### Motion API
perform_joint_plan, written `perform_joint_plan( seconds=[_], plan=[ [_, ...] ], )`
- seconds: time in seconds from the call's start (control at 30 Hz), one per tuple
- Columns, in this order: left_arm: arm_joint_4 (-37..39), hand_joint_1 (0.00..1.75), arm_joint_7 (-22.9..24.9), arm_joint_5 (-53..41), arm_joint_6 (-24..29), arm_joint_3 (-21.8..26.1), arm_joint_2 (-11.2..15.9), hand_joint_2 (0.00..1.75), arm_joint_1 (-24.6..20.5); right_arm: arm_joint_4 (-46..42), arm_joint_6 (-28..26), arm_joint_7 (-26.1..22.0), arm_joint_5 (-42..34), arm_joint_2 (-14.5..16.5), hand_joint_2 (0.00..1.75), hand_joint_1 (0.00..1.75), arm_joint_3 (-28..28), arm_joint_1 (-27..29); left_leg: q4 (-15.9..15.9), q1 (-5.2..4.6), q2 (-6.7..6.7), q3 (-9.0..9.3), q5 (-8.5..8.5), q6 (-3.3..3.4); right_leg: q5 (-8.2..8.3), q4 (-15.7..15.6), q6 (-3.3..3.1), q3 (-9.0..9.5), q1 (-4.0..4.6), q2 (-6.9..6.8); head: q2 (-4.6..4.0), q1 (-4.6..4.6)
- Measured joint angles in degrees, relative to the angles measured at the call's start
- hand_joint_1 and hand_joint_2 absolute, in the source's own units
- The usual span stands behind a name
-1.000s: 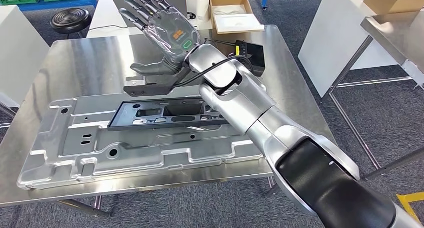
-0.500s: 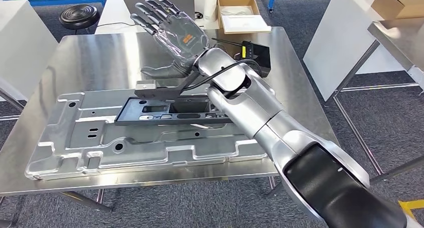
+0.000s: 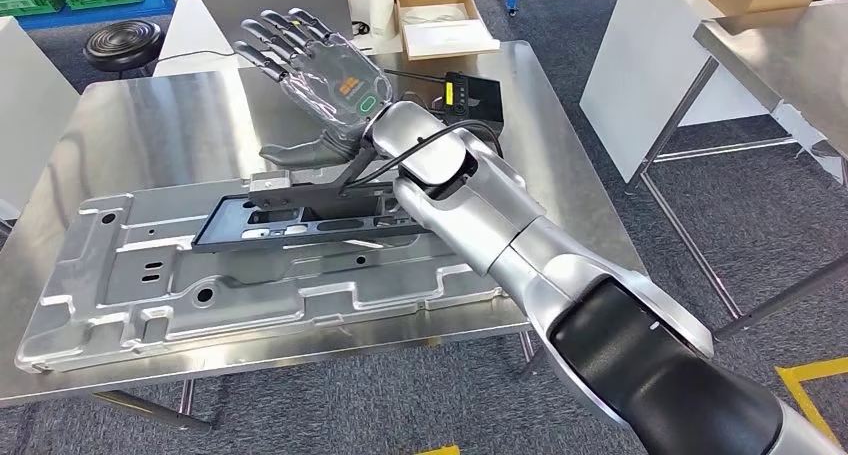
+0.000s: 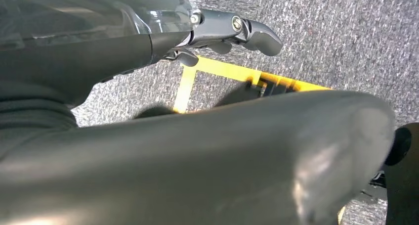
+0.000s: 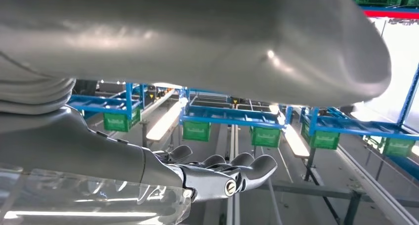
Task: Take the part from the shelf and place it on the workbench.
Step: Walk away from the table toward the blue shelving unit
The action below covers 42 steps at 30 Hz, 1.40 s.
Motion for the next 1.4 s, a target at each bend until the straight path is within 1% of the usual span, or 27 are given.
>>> perform_joint_plan(
  seconds=[0.07,0.13,0.2,0.23,0.27,0.33,0.37,0.4,0.43,0.53,0.57,0.6,0.67,0.7,0.77,0.83,0.87,0.9,0.93,1.0,1.07,1.17,1.2,1.27,1.33,1.37,1.4],
  plan=[
    [0.0,0.0,-0.1,0.0,0.1,0.0,0.0,0.0,-0.1,0.0,0.0,0.0,-0.1,0.0,0.0,0.0,0.1,-0.1,-4.0,-0.07,-0.27,1.67,1.3,0.28,0.57,-0.1,0.67,-0.21,0.2,0.02,0.0,-0.03],
    [0.0,0.0,-0.1,0.0,0.1,0.0,0.0,0.0,0.0,0.0,-0.1,0.0,-0.1,0.0,0.0,0.0,0.2,-0.1,-4.1,-0.32,-0.52,1.16,1.84,1.07,1.36,-0.5,1.42,-0.29,0.14,-0.02,0.0,0.14],
    [0.0,0.0,-0.1,0.1,0.1,0.0,0.0,0.0,0.0,0.0,-0.1,0.0,-0.2,-0.1,0.0,0.0,0.3,-0.1,-4.3,-0.32,-0.43,0.5,2.71,2.0,0.51,0.0,1.96,-0.78,-0.07,-0.07,0.0,0.26],
    [0.1,0.0,-0.1,0.1,0.1,0.0,0.0,0.0,0.0,0.0,0.0,0.0,-0.2,-0.1,0.0,0.0,0.4,-0.1,-4.3,-0.24,-0.32,0.05,3.18,2.4,-1.18,1.7,2.11,-1.49,-0.1,-0.09,0.0,0.51],
    [0.1,0.0,-0.1,0.1,0.1,0.0,0.0,0.0,0.0,0.0,0.0,0.0,-0.2,-0.2,0.0,0.0,0.4,-0.1,-4.3,-0.24,-0.21,-0.46,3.61,2.68,-3.7,4.7,2.16,-2.56,-0.1,-0.1,0.0,0.88],
    [0.1,0.0,0.0,0.1,0.1,0.0,0.0,0.0,0.0,0.0,0.0,0.0,-0.3,-0.2,0.0,0.0,0.5,0.1,-4.3,-0.41,-0.06,-1.59,4.39,2.99,-8.36,12.4,2.18,-4.82,-0.03,-0.1,0.0,1.82],
    [0.1,0.0,0.0,0.1,0.1,0.0,0.0,0.0,0.0,0.0,0.0,0.0,-0.4,-0.3,0.0,0.0,0.6,0.2,-4.3,-0.52,-0.01,-2.11,4.76,3.05,-9.47,15.0,2.16,-5.21,0.0,-0.1,0.0,2.18],
    [0.1,0.0,0.0,0.1,0.1,0.0,0.0,0.0,0.0,0.0,0.0,0.0,-0.4,-0.3,0.0,0.0,0.7,0.4,-4.2,-0.63,0.03,-2.54,5.07,3.07,-9.44,15.5,2.09,-4.52,0.06,-0.1,0.0,2.49],
    [0.1,0.0,0.0,0.1,0.1,0.0,0.0,0.0,0.0,0.0,0.0,-0.1,-0.4,-0.4,0.0,0.0,0.8,0.5,-4.2,-0.75,0.03,-2.87,5.34,3.06,-8.5,13.6,1.91,-2.68,0.19,-0.1,0.0,2.79],
    [0.1,0.0,0.0,0.1,0.2,0.0,0.0,0.0,0.0,0.0,0.1,-0.1,-0.6,-0.4,0.0,0.0,0.9,0.4,-4.3,-0.99,0.03,-3.36,6.0,2.7,-5.56,1.8,0.78,5.32,1.0,-0.12,0.0,3.36],
    [0.1,0.0,0.0,0.1,0.3,0.0,0.0,0.0,0.0,0.0,0.1,-0.1,-0.7,-0.4,0.0,0.0,0.9,0.3,-4.3,-0.97,0.05,-3.44,6.25,2.42,-5.32,-0.4,0.51,6.66,1.24,-0.13,0.0,3.37],
    [0.1,0.0,0.0,0.1,0.3,0.0,-0.1,0.0,0.0,0.0,0.2,-0.1,-0.7,-0.4,0.0,0.0,0.9,0.3,-4.4,-0.91,0.07,-3.51,6.54,2.07,-5.38,-1.3,0.36,7.05,1.42,-0.14,0.0,3.36],
    [0.1,0.0,-0.1,0.1,0.4,0.0,-0.1,0.0,0.0,0.0,0.2,-0.1,-0.7,-0.4,0.0,0.0,0.9,0.3,-4.5,-0.8,0.06,-3.59,6.9,1.38,-4.65,-1.7,0.04,6.84,1.26,-0.23,0.0,3.37],
    [0.1,0.0,-0.1,0.0,0.4,0.0,-0.2,0.0,0.0,0.0,0.2,-0.1,-0.8,-0.4,0.0,0.0,0.9,0.2,-4.1,-0.81,0.04,-3.82,6.35,1.12,-4.22,-2.0,-0.31,6.64,1.04,-0.34,0.0,3.33],
    [0.1,0.0,-0.1,0.0,0.4,0.0,-0.2,0.0,0.0,0.0,0.3,-0.1,-0.8,-0.4,0.0,0.0,0.9,0.1,-0.2,-0.75,-0.02,-5.28,2.98,0.73,-3.26,-2.4,-1.03,5.95,0.55,-0.56,0.0,2.64],
    [0.1,0.0,-0.1,0.0,0.3,0.0,-0.2,0.0,0.0,0.0,0.4,-0.1,-0.9,-0.3,0.0,0.0,0.9,0.2,7.2,-0.52,-0.03,-7.66,-1.48,0.32,-2.5,-2.4,-1.34,4.93,0.55,-0.59,0.0,1.71],
    [0.1,0.0,-0.1,-0.1,0.3,0.0,-0.2,0.0,0.0,0.0,0.4,-0.1,-0.9,-0.3,0.0,0.0,1.0,0.3,10.1,-0.34,-0.03,-8.29,-2.63,0.11,-2.11,-2.3,-1.31,4.39,0.52,-0.59,0.0,1.38],
    [0.1,0.0,-0.1,-0.1,0.3,0.0,-0.2,0.0,0.0,0.0,0.4,-0.1,-0.9,-0.3,0.0,0.0,1.0,0.4,11.0,-0.16,-0.02,-8.0,-2.67,-0.09,-1.72,-2.3,-1.2,3.86,0.46,-0.58,0.0,1.15],
    [0.1,0.0,-0.1,-0.2,0.3,0.0,-0.2,0.0,0.0,0.0,0.4,-0.1,-0.9,-0.4,0.0,0.0,1.0,0.4,9.7,0.03,-0.01,-6.6,-1.69,-0.27,-1.4,-2.2,-1.03,3.38,0.35,-0.58,0.0,0.94],
    [0.1,0.0,-0.1,-0.2,0.2,0.0,-0.2,0.0,0.0,0.0,0.4,-0.1,-0.9,-0.4,0.0,0.0,1.0,0.4,2.0,0.49,0.03,-1.58,0.91,-0.74,-0.93,-1.8,-0.54,2.53,0.12,-0.57,0.0,0.6],
    [0.1,0.0,-0.1,-0.3,0.1,0.0,-0.2,0.0,-0.1,0.1,0.4,-0.2,-1.0,-0.4,0.0,0.0,1.0,0.3,-3.8,0.53,-0.24,1.62,1.93,-0.78,-0.49,-1.2,0.15,1.78,0.15,-0.57,0.0,0.3],
    [0.1,0.0,-0.1,-0.4,0.0,0.0,-0.2,0.0,-0.1,0.2,0.4,-0.6,-1.5,-0.3,0.0,0.0,1.0,0.3,-4.5,0.29,-0.59,1.15,2.39,0.32,0.42,-1.1,1.21,1.13,0.18,-0.56,0.0,0.35],
    [0.1,0.0,-0.1,-0.4,0.0,0.0,-0.2,0.0,-0.1,0.4,0.4,-0.8,-1.8,-0.3,0.0,0.0,1.0,0.3,-4.5,0.3,-0.56,0.74,2.79,0.9,0.0,-0.9,1.47,0.82,0.08,-0.56,0.0,0.44],
    [0.1,0.0,0.0,-0.5,-0.1,0.0,-0.2,0.0,-0.2,0.5,0.4,-1.3,-2.7,-0.2,0.0,0.0,1.0,0.5,-4.6,0.37,-0.42,-0.33,3.75,1.98,-3.47,2.5,1.77,-0.64,-0.06,-0.56,0.0,1.0],
    [0.1,0.0,0.0,-0.6,-0.2,0.0,-0.2,0.0,-0.2,0.6,0.4,-1.8,-3.6,0.3,0.0,0.0,1.0,1.1,-4.6,0.2,-0.29,-1.58,4.7,2.45,-8.52,9.9,1.84,-2.92,-0.05,-0.56,0.0,1.94],
    [0.1,0.0,0.1,-0.7,-0.4,0.0,-0.2,0.0,-0.2,0.6,0.5,-2.1,-3.9,0.6,0.0,0.0,1.0,1.7,-4.5,0.1,-0.22,-2.16,5.14,2.49,-9.99,13.1,1.84,-3.64,-0.04,-0.56,0.0,2.33],
    [0.1,0.0,0.1,-0.7,-0.5,0.0,-0.2,0.0,-0.2,0.6,0.7,-2.3,-4.2,1.0,0.0,0.0,1.1,2.5,-4.5,0.01,-0.17,-2.71,5.57,2.49,-10.37,14.9,1.82,-3.59,-0.02,-0.56,0.0,2.64]
  ],
)
